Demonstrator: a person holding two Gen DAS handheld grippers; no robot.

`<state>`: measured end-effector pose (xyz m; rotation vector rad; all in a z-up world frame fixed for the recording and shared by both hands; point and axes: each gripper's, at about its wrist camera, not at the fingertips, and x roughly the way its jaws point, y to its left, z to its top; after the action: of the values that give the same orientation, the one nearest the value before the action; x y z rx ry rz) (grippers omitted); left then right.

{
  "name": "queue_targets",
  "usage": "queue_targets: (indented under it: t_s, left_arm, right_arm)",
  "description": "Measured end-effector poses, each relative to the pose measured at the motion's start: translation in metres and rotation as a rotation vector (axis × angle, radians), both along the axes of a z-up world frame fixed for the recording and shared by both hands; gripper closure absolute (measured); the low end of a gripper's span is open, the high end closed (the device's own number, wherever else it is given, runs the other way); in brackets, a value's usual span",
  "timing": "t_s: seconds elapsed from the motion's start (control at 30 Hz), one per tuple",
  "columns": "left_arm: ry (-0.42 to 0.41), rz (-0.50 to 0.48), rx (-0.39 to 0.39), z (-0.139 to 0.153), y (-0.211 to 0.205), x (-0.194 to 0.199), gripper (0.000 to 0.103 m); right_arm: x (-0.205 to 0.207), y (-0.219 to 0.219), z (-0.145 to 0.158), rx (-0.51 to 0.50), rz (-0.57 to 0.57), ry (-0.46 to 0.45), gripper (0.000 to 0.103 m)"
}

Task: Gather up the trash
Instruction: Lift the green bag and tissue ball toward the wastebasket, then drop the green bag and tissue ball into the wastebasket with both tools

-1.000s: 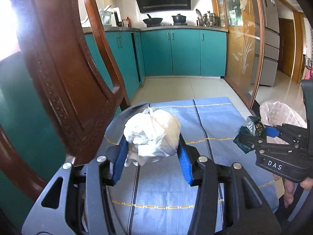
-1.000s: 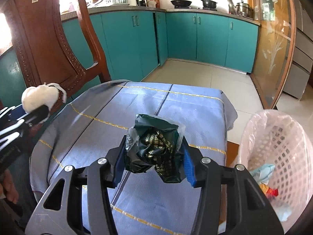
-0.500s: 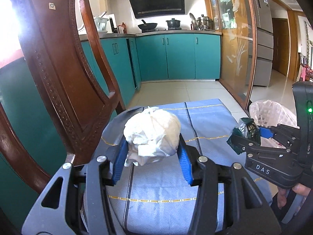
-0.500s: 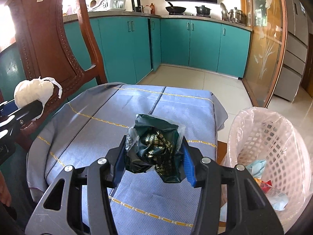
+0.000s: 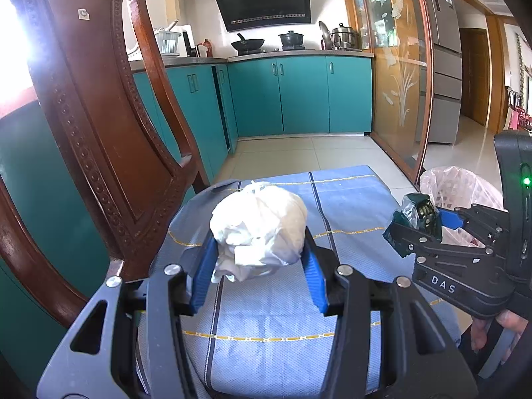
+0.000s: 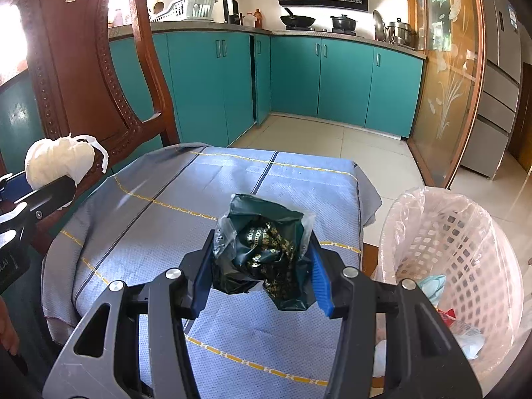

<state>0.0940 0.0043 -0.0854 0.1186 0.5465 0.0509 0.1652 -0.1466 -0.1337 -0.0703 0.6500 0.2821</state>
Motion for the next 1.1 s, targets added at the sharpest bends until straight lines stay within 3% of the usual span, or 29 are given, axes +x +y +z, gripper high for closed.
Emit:
queue_targets:
  t_s: [0.47, 0.57, 0.7, 1.1]
  left_arm:
    - [-0.004, 0.007, -0.019, 0.001, 0.006, 0.0, 0.054]
    - [-0.008, 0.007, -0.025, 0.002, 0.008, 0.0, 0.054]
    - [-0.012, 0.007, -0.031, 0.003, 0.009, 0.0, 0.054]
    - [0.001, -0.009, -0.04, 0.001, 0.008, 0.004, 0.054]
  right_arm:
    - [-0.003, 0.0, 0.002, -0.006, -0.01, -0.015, 0.052]
    - [-0.007, -0.005, 0.009, -0.015, -0.041, -0.062, 0.052]
    - [-0.015, -0.026, 0.024, 0.028, -0.099, -0.14, 0.052]
    - [-0.016, -0.095, 0.038, 0.142, -0.284, -0.168, 0.052]
